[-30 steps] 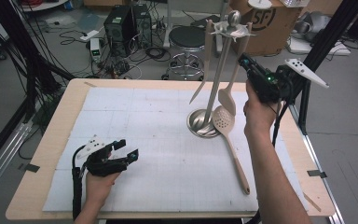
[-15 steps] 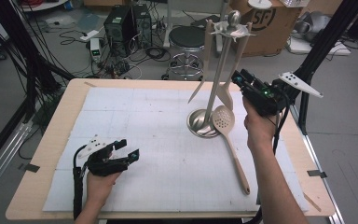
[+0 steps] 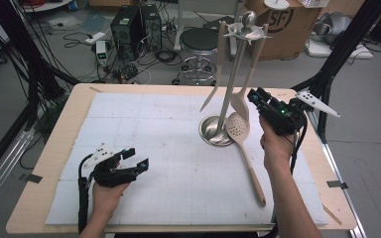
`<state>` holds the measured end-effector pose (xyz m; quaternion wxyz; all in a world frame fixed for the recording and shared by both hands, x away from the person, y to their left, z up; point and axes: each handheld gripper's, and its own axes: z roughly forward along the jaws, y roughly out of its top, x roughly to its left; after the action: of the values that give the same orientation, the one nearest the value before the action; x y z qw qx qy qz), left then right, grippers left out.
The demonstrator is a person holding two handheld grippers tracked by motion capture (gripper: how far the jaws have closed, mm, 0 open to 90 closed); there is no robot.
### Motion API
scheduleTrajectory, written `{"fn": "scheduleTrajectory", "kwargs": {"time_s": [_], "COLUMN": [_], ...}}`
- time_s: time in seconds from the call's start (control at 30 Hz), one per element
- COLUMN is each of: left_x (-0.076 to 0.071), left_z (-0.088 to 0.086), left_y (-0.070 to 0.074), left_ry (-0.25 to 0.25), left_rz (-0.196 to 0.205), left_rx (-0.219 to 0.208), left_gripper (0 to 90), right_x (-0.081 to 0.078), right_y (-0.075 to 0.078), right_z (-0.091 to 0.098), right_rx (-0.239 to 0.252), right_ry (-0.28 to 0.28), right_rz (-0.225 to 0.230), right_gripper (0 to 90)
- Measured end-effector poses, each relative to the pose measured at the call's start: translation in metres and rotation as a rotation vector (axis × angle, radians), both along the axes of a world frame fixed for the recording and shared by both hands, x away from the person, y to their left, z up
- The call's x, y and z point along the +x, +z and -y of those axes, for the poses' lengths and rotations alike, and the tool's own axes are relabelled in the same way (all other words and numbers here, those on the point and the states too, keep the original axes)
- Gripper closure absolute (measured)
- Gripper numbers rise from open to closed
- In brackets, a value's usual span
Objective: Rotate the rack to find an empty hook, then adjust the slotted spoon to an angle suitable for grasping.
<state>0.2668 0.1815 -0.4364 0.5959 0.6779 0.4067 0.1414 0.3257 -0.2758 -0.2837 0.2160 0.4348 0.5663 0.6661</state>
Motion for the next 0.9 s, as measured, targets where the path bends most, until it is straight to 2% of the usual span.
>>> {"fn": "scheduleTrajectory", "kwargs": {"time_s": [0.33, 0.6, 0.7, 0.9], "left_x": [0.001, 0.001, 0.001, 0.001], "left_z": [0.001, 0.001, 0.002, 0.002], "left_y": [0.0, 0.0, 0.0, 0.0], "left_ry": [-0.001, -0.005, -0.005, -0.007], "left_rz": [0.0, -0.001, -0.002, -0.001], "left_rx": [-0.004, 0.002, 0.001, 0.003], "left_gripper": [26.3, 26.3, 26.4, 26.4], "right_x": [-0.001, 0.001, 0.004, 0.009], "right_y": [-0.017, -0.034, -0.04, -0.057], "right_z": [0.002, 0.001, 0.001, 0.003], "right_rx": [-0.023, -0.044, -0.046, -0.065], "right_ry": [0.033, 0.079, 0.1, 0.101], "right_rz": [-0.054, -0.122, -0.161, -0.25], "right_gripper": [59.2, 59.3, 61.2, 66.8]}}
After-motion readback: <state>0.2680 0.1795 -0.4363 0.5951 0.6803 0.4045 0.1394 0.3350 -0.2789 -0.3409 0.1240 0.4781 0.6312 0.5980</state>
